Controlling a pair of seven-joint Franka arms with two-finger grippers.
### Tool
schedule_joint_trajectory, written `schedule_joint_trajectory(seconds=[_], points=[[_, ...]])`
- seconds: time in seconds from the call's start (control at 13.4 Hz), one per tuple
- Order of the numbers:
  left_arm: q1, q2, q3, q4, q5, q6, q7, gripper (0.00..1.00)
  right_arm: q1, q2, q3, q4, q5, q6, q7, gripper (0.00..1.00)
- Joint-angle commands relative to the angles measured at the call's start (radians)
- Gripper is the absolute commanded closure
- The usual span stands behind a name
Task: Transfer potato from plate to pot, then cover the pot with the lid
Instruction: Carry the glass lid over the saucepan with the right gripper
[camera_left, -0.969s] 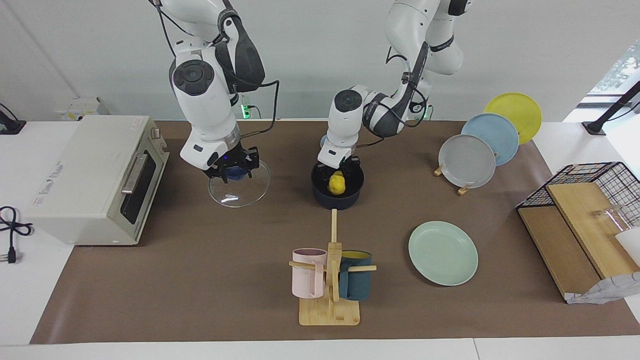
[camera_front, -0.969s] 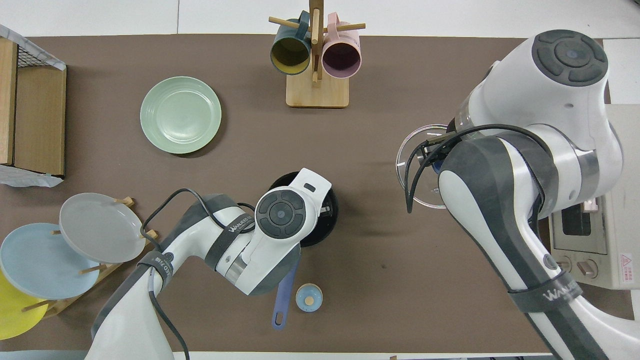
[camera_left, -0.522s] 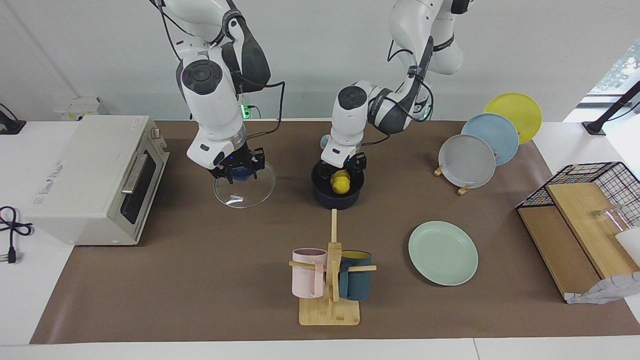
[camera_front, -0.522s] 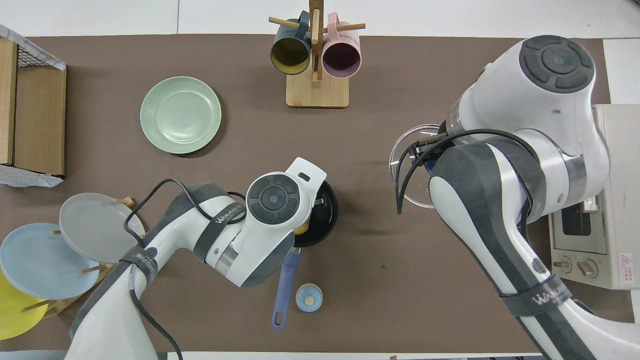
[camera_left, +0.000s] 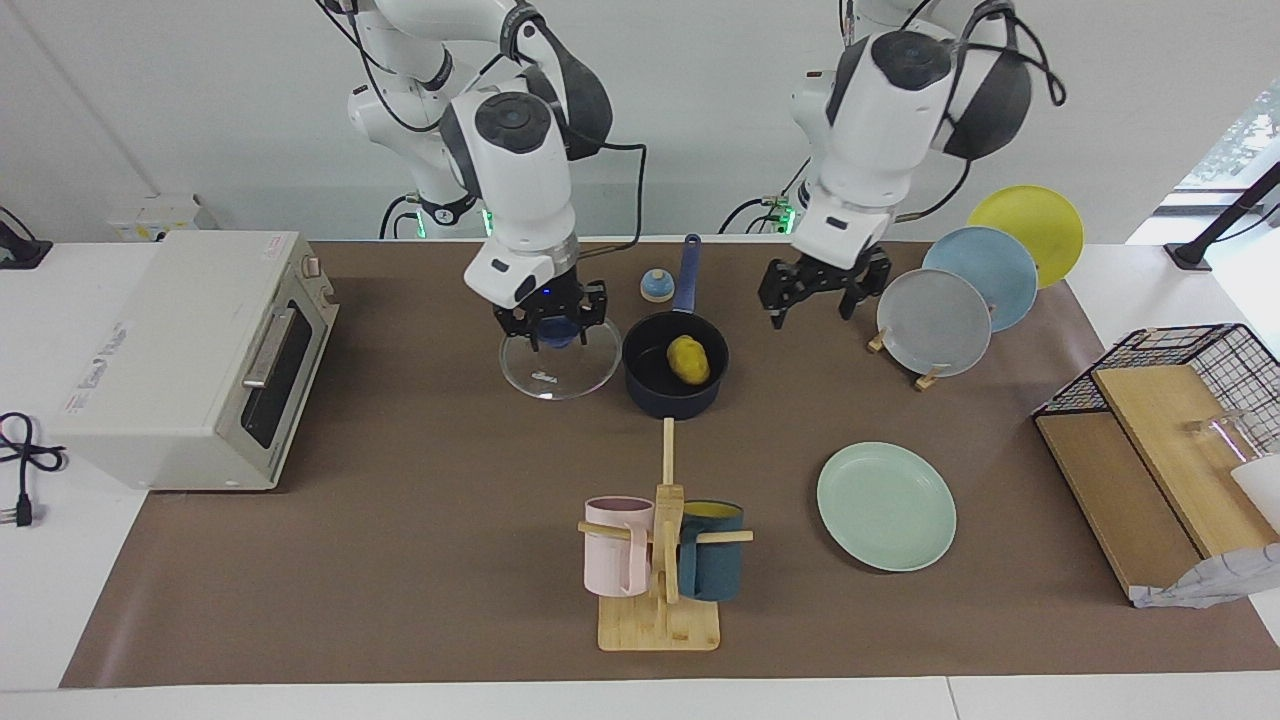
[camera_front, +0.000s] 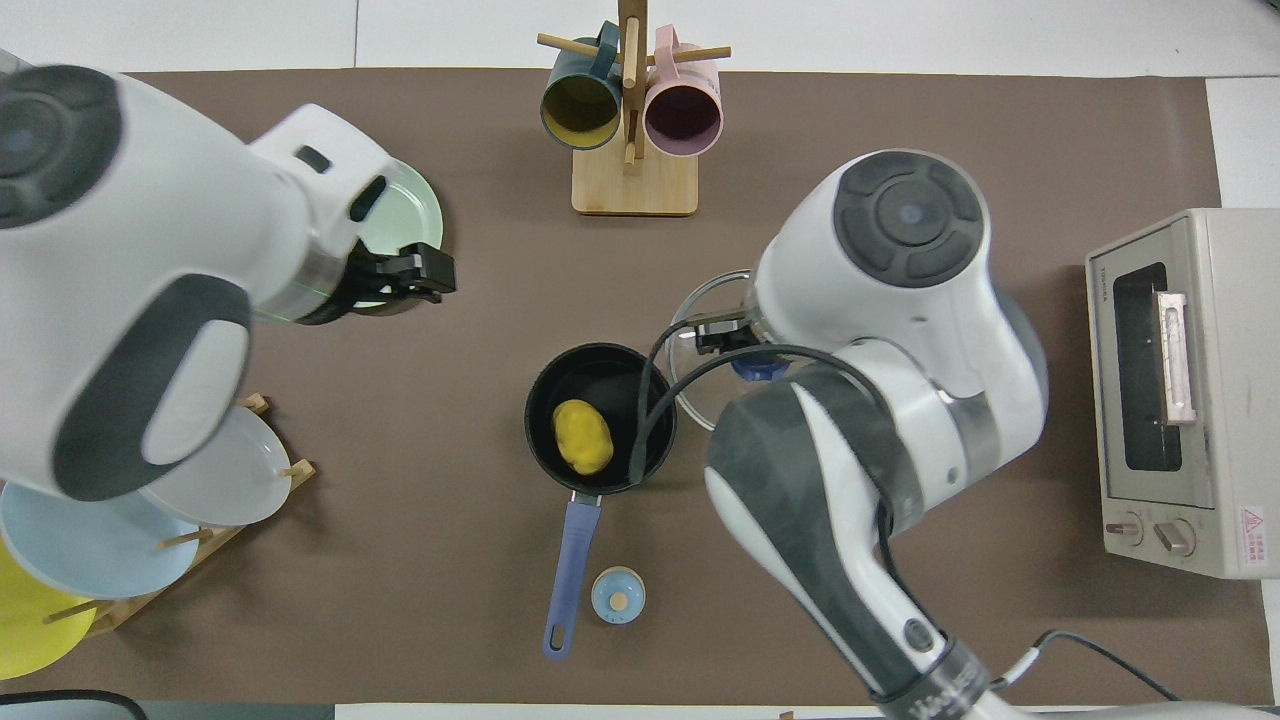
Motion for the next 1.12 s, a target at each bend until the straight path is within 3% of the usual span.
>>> schedule_joint_trajectory(seconds=[0.0, 0.22, 0.6, 1.04], points=[[0.152, -0.002, -0.008, 0.068, 0.004, -0.101, 0.230, 0.00, 0.091, 0.067, -0.001, 0.054, 0.009, 0.039, 0.120, 1.00], [0.257, -0.026, -0.014, 0.066, 0.007, -0.118, 0.375, 0.00, 0.176, 0.183, -0.002, 0.144, -0.008, 0.039, 0.197, 1.00], [0.261, -0.028, -0.008, 0.068, 0.009, -0.158, 0.369, 0.00, 0.206, 0.208, -0.001, 0.131, -0.008, 0.041, 0.202, 1.00], [0.260, -0.103, 0.006, 0.033, 0.009, -0.169, 0.363, 0.00, 0.202, 0.206, -0.001, 0.098, -0.001, 0.039, 0.200, 1.00]])
